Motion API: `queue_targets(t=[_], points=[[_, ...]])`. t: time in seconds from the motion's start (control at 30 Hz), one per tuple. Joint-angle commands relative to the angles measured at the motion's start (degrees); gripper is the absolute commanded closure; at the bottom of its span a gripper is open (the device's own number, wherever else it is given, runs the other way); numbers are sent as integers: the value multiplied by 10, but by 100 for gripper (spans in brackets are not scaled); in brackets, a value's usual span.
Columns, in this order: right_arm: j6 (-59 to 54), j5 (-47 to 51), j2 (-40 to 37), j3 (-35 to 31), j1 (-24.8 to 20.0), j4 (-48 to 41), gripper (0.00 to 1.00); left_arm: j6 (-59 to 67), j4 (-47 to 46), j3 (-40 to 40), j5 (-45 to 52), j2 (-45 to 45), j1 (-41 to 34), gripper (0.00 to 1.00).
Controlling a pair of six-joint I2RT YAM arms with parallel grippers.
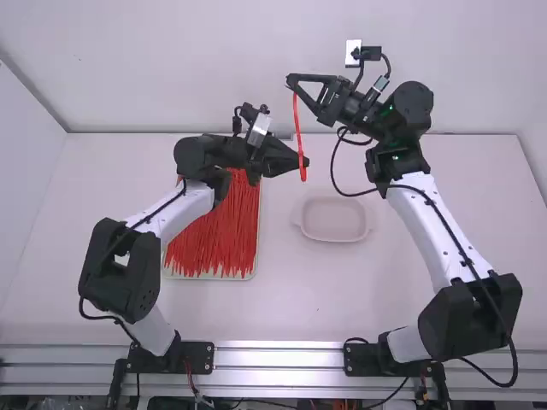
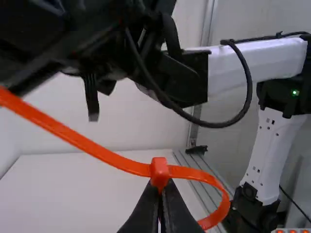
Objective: Fasten the cable tie
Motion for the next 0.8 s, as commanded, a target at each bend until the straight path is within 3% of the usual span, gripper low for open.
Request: queue_targets(t=[0.0, 0.3, 0.4, 0.53, 0.77], points=[[5, 52, 7, 57, -4, 10, 100, 8, 1, -12, 72, -9, -20, 98], [5, 34, 8, 74, -15, 10, 100, 7, 3, -12, 73, -9, -16, 98], [5, -10, 8, 74, -17, 10, 63, 9, 7, -12, 72, -9, -9, 98], [6, -52, 8, 74, -28, 10, 43, 9, 7, -11, 72, -9, 11, 98], [35, -149, 8, 74, -55, -8, 36, 4, 35, -11, 69, -9, 45, 98]])
